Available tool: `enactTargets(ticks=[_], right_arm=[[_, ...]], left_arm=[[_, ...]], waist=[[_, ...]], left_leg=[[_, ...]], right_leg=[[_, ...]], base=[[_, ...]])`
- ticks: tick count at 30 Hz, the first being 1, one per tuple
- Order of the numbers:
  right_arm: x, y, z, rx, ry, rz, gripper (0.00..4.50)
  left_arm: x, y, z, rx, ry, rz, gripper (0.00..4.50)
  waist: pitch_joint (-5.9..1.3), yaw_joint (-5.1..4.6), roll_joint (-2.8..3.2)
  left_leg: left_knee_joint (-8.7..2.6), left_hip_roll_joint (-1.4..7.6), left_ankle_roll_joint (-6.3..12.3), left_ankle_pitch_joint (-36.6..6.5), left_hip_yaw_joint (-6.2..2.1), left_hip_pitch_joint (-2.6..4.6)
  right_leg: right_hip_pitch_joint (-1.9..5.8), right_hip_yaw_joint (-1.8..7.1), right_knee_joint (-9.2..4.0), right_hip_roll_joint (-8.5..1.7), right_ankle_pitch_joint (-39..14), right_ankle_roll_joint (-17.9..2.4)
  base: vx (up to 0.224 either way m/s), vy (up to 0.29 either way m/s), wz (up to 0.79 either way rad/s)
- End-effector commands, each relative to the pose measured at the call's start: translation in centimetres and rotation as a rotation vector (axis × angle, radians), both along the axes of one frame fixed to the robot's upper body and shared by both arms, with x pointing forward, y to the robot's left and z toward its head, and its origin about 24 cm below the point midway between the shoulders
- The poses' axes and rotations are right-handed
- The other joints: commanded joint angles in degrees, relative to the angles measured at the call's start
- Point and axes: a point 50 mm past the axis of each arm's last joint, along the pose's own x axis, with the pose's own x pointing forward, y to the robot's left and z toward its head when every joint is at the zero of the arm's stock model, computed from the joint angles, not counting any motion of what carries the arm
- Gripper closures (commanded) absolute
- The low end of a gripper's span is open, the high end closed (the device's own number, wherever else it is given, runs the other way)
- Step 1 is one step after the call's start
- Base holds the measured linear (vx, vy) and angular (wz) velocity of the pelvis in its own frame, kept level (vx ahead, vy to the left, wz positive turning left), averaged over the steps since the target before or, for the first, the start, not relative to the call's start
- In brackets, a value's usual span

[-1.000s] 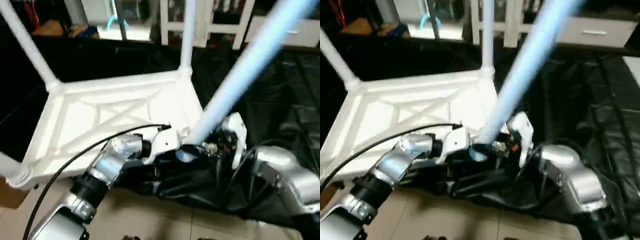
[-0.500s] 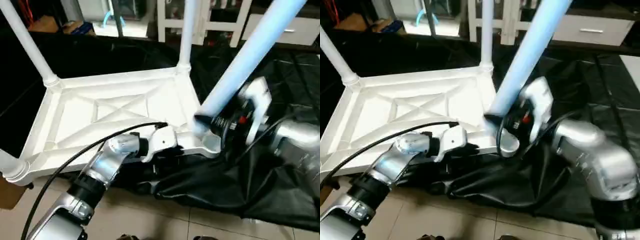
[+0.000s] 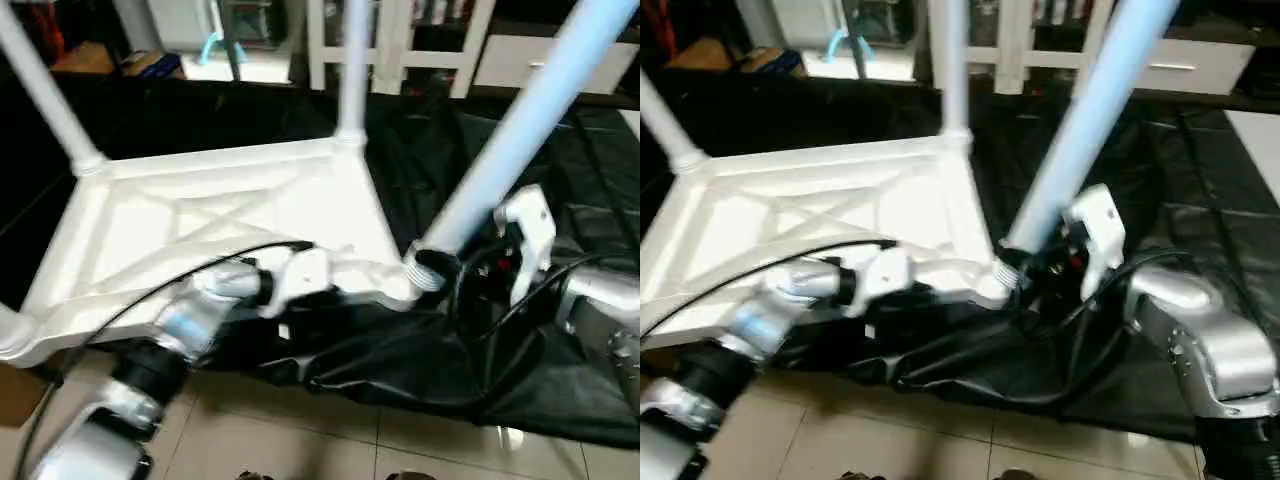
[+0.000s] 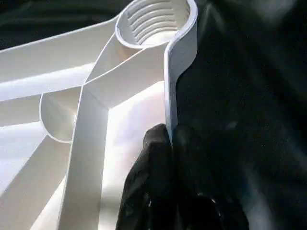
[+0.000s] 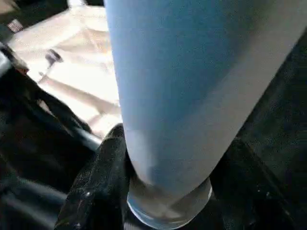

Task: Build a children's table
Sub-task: Insert table leg to table base

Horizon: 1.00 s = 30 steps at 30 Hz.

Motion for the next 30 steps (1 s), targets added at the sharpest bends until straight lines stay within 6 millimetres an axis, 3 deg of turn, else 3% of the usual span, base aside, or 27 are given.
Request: enactTargets(ticks=[1,3,4,6,7,8,10,11,16,17,18,19,20,22,23,30], right_arm=[[0.5,-0.2,0.2,-0.009,-0.034,0.013,2.59],[1.0,-0.3,-0.1,-0.019,-0.04,0.021,2.59],[1.1,-0.3,-0.1,-0.02,-0.044,0.025,2.59],[2.2,0.1,-0.3,-0.019,-0.068,0.038,2.59],[2.8,0.7,-0.3,0.004,-0.071,0.058,2.59],[3.1,1.2,-0.5,-0.003,-0.073,0.089,2.59],[3.4,1.8,-0.8,-0.013,-0.073,0.122,2.59],[3.6,2.2,-1.1,-0.018,-0.069,0.148,2.59],[5.2,4.9,-1.2,-0.017,-0.127,0.244,2.59],[5.5,5.6,-0.8,0.0,-0.146,0.269,2.59],[5.6,6.1,-0.6,0.01,-0.158,0.288,2.59],[5.7,6.6,-0.4,0.008,-0.169,0.313,2.59],[5.7,6.9,-0.5,0.0,-0.172,0.341,2.59],[5.6,7.3,-0.8,-0.025,-0.176,0.382,2.59],[5.6,7.4,-1.1,-0.038,-0.174,0.399,2.59],[5.1,7.7,-2.2,-0.082,-0.161,0.492,2.59]], left_arm=[[-0.5,3.4,-1.9,0.101,0.083,0.134,4.5],[-0.7,3.9,-1.7,0.09,0.086,0.138,4.5],[-0.9,3.9,-1.7,0.088,0.087,0.133,4.5],[-1.8,3.9,-1.6,0.072,0.102,0.085,4.5],[-2.3,3.5,-1.7,0.044,0.125,0.063,4.5],[-2.5,2.9,-1.7,0.025,0.124,0.049,4.5],[-2.6,2.4,-1.8,0.008,0.12,0.04,4.5],[-2.5,1.9,-1.8,-0.006,0.117,0.041,4.5],[-3.0,0.9,-1.8,-0.017,0.13,0.027,4.5],[-3.1,0.8,-1.9,-0.017,0.129,0.031,4.5],[-3.2,0.8,-1.9,-0.017,0.128,0.033,4.5],[-3.2,0.8,-1.9,-0.021,0.125,0.038,4.5],[-3.3,0.8,-1.8,-0.028,0.123,0.041,4.5],[-3.3,0.7,-1.8,-0.034,0.123,0.043,4.5],[-3.4,0.7,-1.7,-0.035,0.122,0.042,4.5],[-3.7,0.9,-1.6,-0.019,0.128,0.023,4.5]], waist=[[-3.43,0.29,-1.73],[-3.48,-0.05,-1.67],[-3.6,-0.11,-1.93],[-3.53,-0.85,-2.08],[-3.66,-0.68,-2.6],[-3.72,-0.63,-3.05],[-3.99,-0.19,-2.49],[-3.99,-0.17,-3.1],[-4.01,0.93,-3.0],[-3.85,0.89,-4.0],[-3.88,1.01,-3.74],[-3.69,0.94,-4.31],[-3.65,1.02,-4.5],[-3.51,1.25,-4.24],[-3.4,1.25,-4.49],[-2.94,1.53,-4.77]], left_leg=[[-3.28,0.46,2.4,-11.77,-0.56,0.02],[-3.22,0.46,2.27,-12.27,-0.56,0.23],[-3.18,0.52,2.26,-12.21,-0.59,0.22],[-3.3,0.4,2.63,-11.8,-0.79,-0.4],[-3.07,0.52,3.13,-11.54,-0.44,0.27],[-2.96,0.57,3.42,-11.01,-0.34,0.36],[-2.81,0.76,3.93,-9.43,-0.21,0.79],[-2.72,0.75,4.83,-7.99,-0.11,0.58],[-2.57,0.92,5.72,-6.83,0.06,0.92],[-2.53,0.81,6.24,-6.19,0.07,0.45],[-2.56,0.81,6.36,-5.99,0.0,0.52],[-2.5,0.93,6.71,-5.76,0.14,0.59],[-2.43,0.9,6.79,-5.66,0.1,0.46],[-2.46,0.99,6.75,-5.61,0.07,0.56],[-2.51,0.97,6.57,-5.76,0.16,0.61],[-2.86,1.01,4.78,-9.35,0.05,0.7]], right_leg=[[3.06,0.68,-4.0,-1.6,-10.08,-13.11],[2.86,0.73,-4.2,-1.64,-12.36,-12.68],[2.9,0.7,-4.11,-1.7,-12.35,-12.8],[2.95,0.44,-3.93,-1.79,-13.78,-12.56],[2.37,0.71,-4.17,-1.69,-13.77,-12.57],[2.35,0.79,-4.07,-1.6,-12.63,-12.96],[2.18,0.79,-3.54,-1.4,-7.92,-14.49],[2.3,0.79,-3.1,-1.23,-4.08,-15.53],[2.16,0.83,-2.55,-1.26,0.5,-17.27],[2.39,0.86,-2.27,-1.26,1.29,-17.28],[2.37,0.84,-2.21,-1.37,1.16,-17.28],[2.09,0.9,-2.26,-1.18,1.44,-17.06],[2.17,0.94,-2.08,-1.25,1.46,-17.01],[1.98,0.98,-2.07,-1.28,1.21,-16.66],[1.81,0.94,-2.19,-1.15,1.14,-16.57],[1.74,1.05,-2.4,-1.21,-1.0,-16.08]], base=[[0.0,0.0,0.0],[0.0,0.0,0.0],[0.0,0.0,0.0],[0.0,0.0,0.0],[0.0,0.0,0.0],[0.0,0.0,0.0],[0.0,0.0,0.0],[0.0,0.0,0.0],[0.0,0.0,0.0],[0.0,0.0,0.0],[0.0,0.0,0.0],[0.0,0.0,0.0],[0.0,0.0,0.0],[0.0,0.0,0.0],[0.0,0.0,0.0],[0.0,0.0,0.0]])
